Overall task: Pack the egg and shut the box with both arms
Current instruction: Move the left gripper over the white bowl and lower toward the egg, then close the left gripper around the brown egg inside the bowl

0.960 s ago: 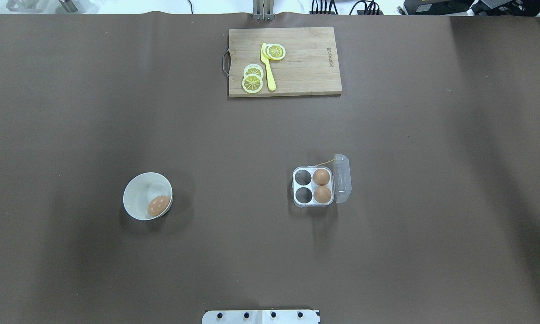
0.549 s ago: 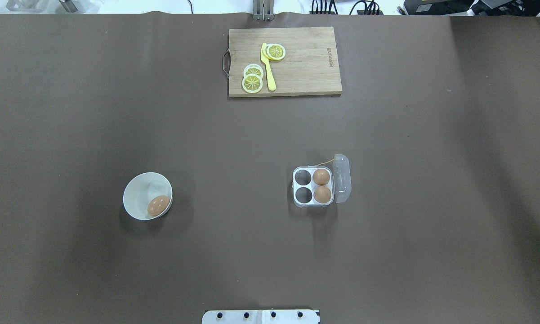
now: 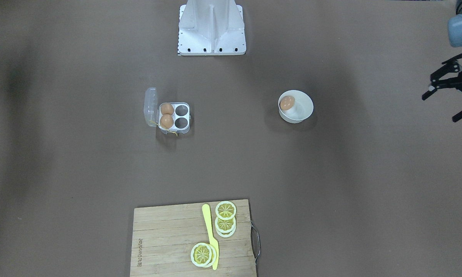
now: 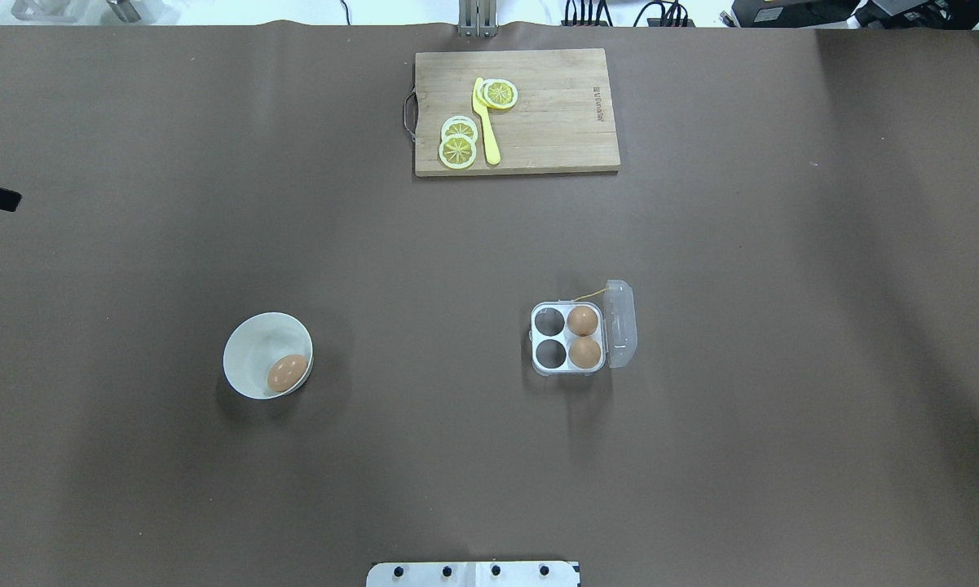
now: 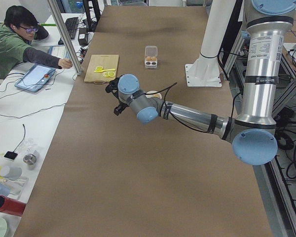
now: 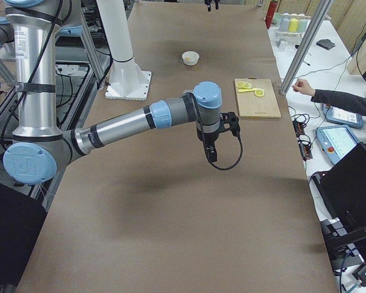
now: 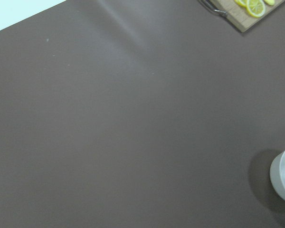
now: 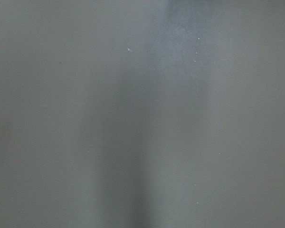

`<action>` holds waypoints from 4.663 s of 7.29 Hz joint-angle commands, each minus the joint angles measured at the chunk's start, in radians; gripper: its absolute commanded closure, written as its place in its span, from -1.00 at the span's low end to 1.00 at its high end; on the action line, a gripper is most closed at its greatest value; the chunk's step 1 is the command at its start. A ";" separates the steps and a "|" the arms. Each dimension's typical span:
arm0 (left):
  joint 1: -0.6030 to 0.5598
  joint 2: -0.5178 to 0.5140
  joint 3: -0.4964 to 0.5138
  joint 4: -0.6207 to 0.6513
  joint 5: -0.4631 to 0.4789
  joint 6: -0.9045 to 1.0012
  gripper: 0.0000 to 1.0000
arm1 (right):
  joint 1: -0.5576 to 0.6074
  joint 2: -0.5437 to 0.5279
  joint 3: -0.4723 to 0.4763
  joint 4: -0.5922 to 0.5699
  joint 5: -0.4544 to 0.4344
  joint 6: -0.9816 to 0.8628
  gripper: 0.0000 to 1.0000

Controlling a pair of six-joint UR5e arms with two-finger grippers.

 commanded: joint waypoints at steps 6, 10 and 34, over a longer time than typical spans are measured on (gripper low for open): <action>0.568 -0.065 -0.011 -0.179 0.417 -0.152 -0.74 | -0.007 -0.018 0.012 0.036 0.003 0.023 -1.00; 0.622 -0.068 0.001 -0.178 0.433 -0.219 -0.39 | -0.007 -0.018 0.012 0.036 0.005 0.025 -1.00; 0.667 -0.138 0.088 -0.181 0.493 -0.330 -0.36 | -0.007 -0.016 0.011 0.036 0.003 0.025 -1.00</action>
